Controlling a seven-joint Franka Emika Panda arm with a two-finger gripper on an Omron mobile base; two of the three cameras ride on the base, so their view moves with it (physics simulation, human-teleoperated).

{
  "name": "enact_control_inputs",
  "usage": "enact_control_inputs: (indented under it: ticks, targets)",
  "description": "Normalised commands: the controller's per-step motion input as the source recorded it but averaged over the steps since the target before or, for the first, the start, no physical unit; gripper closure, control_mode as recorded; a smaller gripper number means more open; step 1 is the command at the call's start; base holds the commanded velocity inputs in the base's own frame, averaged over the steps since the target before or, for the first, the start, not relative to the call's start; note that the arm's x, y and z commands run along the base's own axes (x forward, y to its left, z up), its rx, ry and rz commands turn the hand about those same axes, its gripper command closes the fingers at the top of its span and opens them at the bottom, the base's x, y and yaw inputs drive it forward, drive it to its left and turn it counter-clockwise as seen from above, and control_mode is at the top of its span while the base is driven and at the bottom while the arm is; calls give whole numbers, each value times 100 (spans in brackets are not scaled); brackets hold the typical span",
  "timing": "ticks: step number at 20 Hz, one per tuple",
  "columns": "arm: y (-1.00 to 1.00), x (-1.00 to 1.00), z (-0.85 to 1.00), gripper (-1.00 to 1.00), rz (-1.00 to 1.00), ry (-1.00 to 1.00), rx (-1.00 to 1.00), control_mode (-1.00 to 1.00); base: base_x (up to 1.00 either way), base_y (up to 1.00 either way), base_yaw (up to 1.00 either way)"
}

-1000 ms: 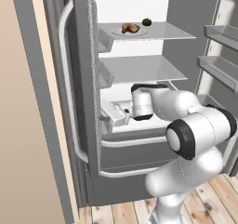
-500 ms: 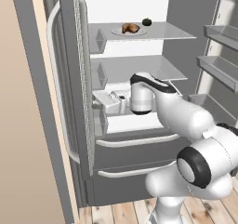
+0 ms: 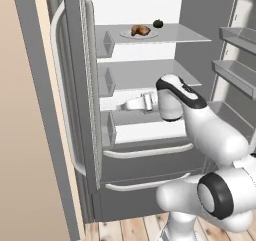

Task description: Retrieve the chicken drumstick from the fridge and place it on the saucepan with marinade on the stove.

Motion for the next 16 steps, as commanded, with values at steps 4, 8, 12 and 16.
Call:
enact_control_inputs:
  ticks: [4,8,12,16]
  targets:
    - [-100,47,-10,-100,-12,1,-36,-100,0,0,0]
    - [-99,35,-88,-100,-1,-24,-37,-100,0,0,0]
    - [-66,57,-100,-100,12,-33,-50,-100,0,0,0]
    - [5,21,7,-100,33,-30,-35,-100,0,0,0]
